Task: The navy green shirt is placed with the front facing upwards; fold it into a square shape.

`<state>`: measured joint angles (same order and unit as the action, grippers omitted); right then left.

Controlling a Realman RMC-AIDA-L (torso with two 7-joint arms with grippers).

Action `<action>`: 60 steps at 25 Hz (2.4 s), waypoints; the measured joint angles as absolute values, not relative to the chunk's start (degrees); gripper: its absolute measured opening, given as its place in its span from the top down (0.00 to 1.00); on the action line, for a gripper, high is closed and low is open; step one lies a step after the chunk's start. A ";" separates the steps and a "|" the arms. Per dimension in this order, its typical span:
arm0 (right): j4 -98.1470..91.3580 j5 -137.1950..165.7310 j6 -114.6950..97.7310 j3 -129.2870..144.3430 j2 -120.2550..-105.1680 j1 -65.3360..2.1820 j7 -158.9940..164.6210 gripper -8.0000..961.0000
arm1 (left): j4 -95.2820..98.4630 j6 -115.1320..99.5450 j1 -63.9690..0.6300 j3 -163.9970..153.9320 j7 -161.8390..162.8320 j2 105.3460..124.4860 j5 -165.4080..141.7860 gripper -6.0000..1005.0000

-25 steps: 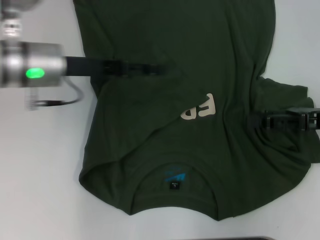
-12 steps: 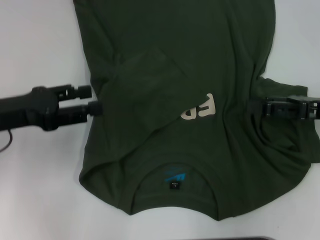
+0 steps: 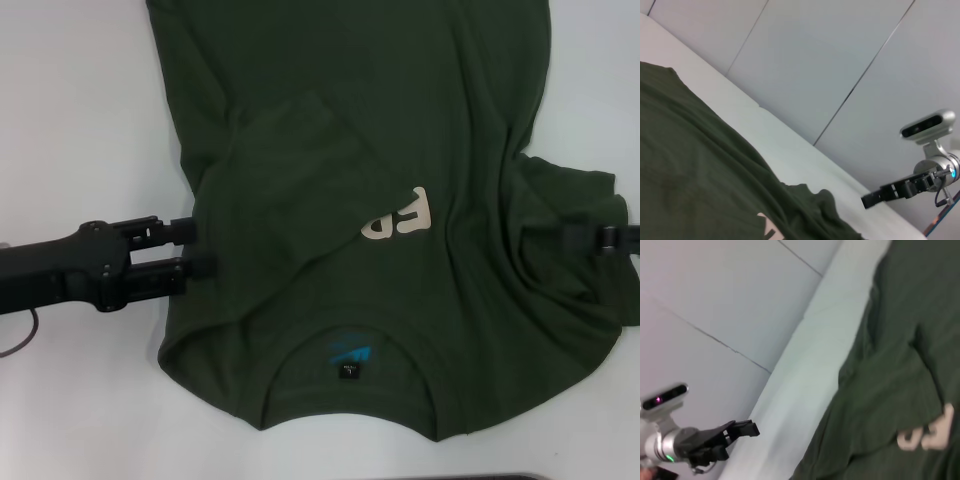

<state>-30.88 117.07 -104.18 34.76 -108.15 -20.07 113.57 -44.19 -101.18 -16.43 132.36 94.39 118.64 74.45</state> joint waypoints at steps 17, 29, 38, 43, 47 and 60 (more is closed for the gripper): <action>-37.01 134.87 -98.38 26.03 -101.63 -23.17 135.43 0.05 | -44.37 -102.33 -17.77 134.68 94.96 120.11 74.69 0.30; -36.37 136.43 -91.25 26.80 -104.38 -25.43 136.62 0.05 | -44.26 -102.33 -17.52 136.08 95.02 120.15 74.70 0.30; -34.00 137.63 -87.87 26.69 -105.11 -26.54 136.93 0.05 | -44.46 -102.24 -17.84 136.75 94.66 120.82 74.45 0.30; -32.78 137.64 -86.49 26.81 -105.11 -27.41 136.93 0.05 | -44.43 -102.21 -17.84 136.76 94.58 120.92 74.30 0.30; -32.43 137.64 -85.94 26.81 -105.26 -27.96 136.93 0.05 | -44.36 -102.21 -17.84 136.76 94.58 120.94 74.27 0.30; -30.32 137.63 -84.57 27.34 -105.71 -28.69 136.93 0.07 | -44.25 -101.71 -17.84 136.76 94.48 120.94 74.26 0.30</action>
<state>-30.32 137.63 -84.57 27.34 -105.71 -28.69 136.93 -44.25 -101.71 -17.84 136.76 94.48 120.94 74.26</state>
